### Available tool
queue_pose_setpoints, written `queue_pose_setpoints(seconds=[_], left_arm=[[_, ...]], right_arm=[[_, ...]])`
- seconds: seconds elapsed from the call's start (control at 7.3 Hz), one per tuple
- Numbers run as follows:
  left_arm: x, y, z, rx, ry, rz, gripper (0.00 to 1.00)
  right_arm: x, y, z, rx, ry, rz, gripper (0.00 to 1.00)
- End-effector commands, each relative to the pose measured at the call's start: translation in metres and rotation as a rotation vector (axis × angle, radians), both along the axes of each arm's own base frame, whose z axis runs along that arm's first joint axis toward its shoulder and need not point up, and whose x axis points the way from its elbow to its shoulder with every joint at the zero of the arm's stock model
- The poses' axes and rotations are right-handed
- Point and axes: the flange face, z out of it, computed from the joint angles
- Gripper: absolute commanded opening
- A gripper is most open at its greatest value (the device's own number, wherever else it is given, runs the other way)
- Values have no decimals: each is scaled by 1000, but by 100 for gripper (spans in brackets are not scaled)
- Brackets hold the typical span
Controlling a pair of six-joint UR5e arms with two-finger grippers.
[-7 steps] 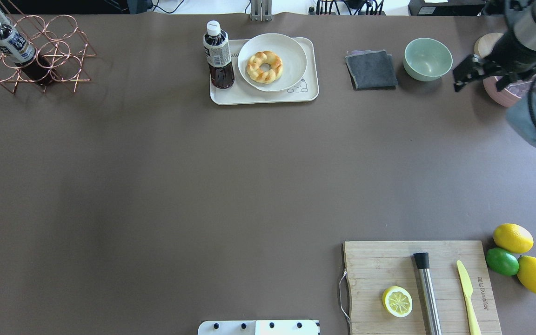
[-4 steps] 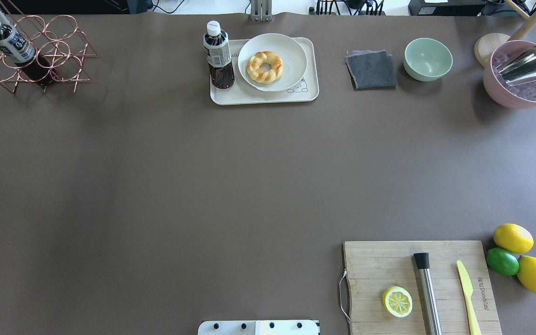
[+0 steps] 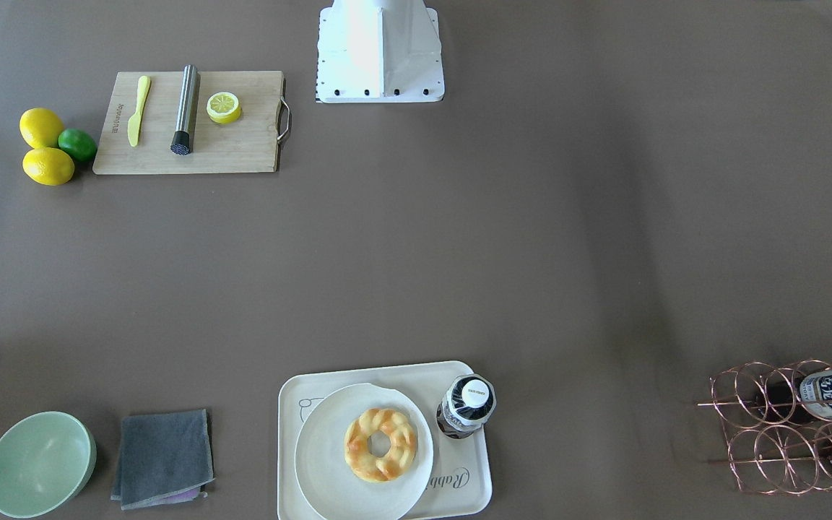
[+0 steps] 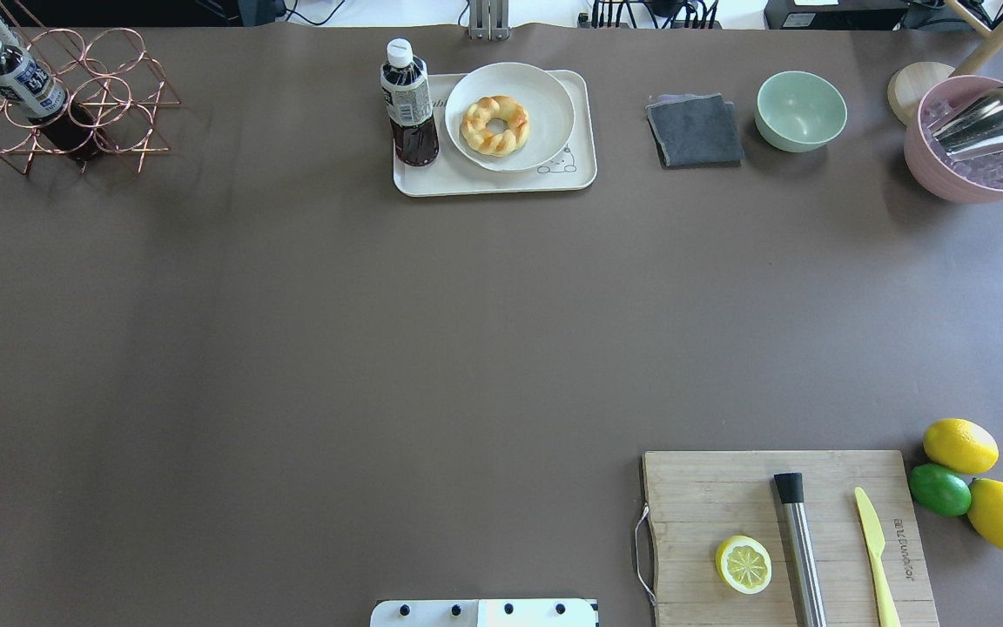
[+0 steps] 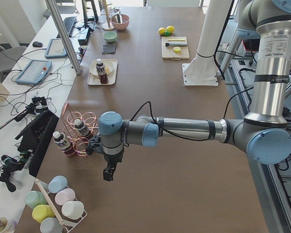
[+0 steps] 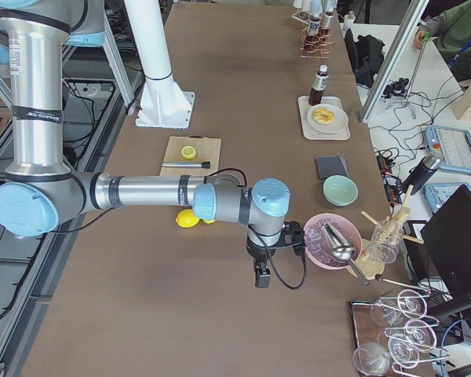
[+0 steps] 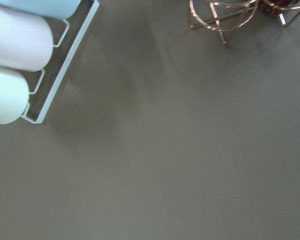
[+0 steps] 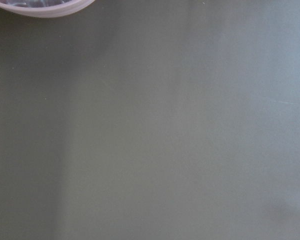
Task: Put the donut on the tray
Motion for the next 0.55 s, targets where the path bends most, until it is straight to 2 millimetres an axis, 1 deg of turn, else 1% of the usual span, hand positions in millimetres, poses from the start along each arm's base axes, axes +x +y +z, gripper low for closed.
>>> queue_pose_setpoints(seconds=[0.0,0.14,0.27,0.41], left_arm=[[-4,14,24,-43,1,-10,99],[-3,11,21,-35,1,-9,99],[-3,11,23,-41,4,-9,99],[5,15,24,-50,77,-3,99]], right_arm=[[6,4,4,-5,-8,9,100],[6,5,5,-7,-8,9,100],[6,6,6,-8,-10,9,100],[6,6,6,-10,-10,9,100]])
